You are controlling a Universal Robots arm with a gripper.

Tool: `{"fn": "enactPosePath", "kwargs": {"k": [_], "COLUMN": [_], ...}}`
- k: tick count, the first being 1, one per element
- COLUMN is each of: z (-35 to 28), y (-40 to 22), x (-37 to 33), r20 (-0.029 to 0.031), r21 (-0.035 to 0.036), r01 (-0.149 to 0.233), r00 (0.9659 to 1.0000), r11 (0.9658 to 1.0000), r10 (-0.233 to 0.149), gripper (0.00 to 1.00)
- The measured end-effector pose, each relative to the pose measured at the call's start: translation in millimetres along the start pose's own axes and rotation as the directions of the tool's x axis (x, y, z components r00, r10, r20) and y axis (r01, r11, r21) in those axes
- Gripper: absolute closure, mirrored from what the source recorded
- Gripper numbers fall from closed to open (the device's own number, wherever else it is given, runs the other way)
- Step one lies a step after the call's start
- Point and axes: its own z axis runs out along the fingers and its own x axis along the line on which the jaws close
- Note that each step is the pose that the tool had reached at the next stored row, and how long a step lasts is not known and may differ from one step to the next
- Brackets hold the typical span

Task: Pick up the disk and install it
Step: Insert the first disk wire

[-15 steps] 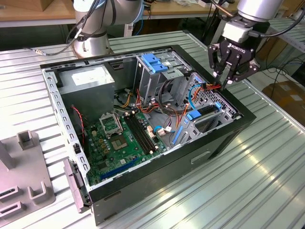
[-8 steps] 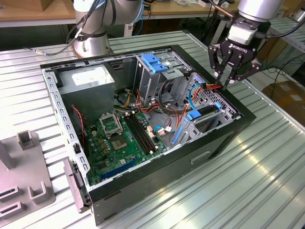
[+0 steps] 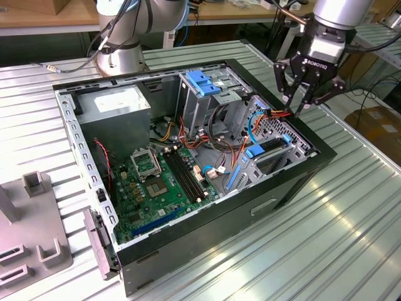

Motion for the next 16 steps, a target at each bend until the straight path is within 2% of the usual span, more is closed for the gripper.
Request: {"fn": "enactPosePath", "kwargs": {"k": [4, 6, 8, 10, 11, 12, 14, 15, 16], "z": [0.5, 1.0, 1.7, 2.1, 2.4, 2.6, 2.8, 3.1, 3.2], "y": [-0.7, -0.8, -0.9, -1.0, -1.1, -1.2, -1.2, -1.3, -1.3], "x": [0.4, 0.4, 0.4, 0.4, 0.4, 0.4, 0.4, 0.4, 0.4], "r20": [-0.0023, -0.004, -0.0068, -0.0089, -0.0103, -0.0119, -0.014, -0.0156, -0.0167], "r21": [0.0066, 0.0118, 0.0184, 0.0225, 0.0251, 0.0282, 0.0311, 0.0336, 0.0351], "r01": [0.068, 0.12, 0.187, 0.23, 0.257, 0.288, 0.321, 0.348, 0.365], "r00": [0.9977, 0.9928, 0.9824, 0.9732, 0.9664, 0.9576, 0.947, 0.9375, 0.9312], "r11": [0.9977, 0.9928, 0.9823, 0.9729, 0.9661, 0.9572, 0.9465, 0.9369, 0.9305], "r10": [-0.068, -0.119, -0.186, -0.23, -0.257, -0.288, -0.321, -0.348, -0.364], "gripper": [0.69, 0.69, 0.69, 0.69, 0.69, 0.69, 0.69, 0.69, 0.69]}}
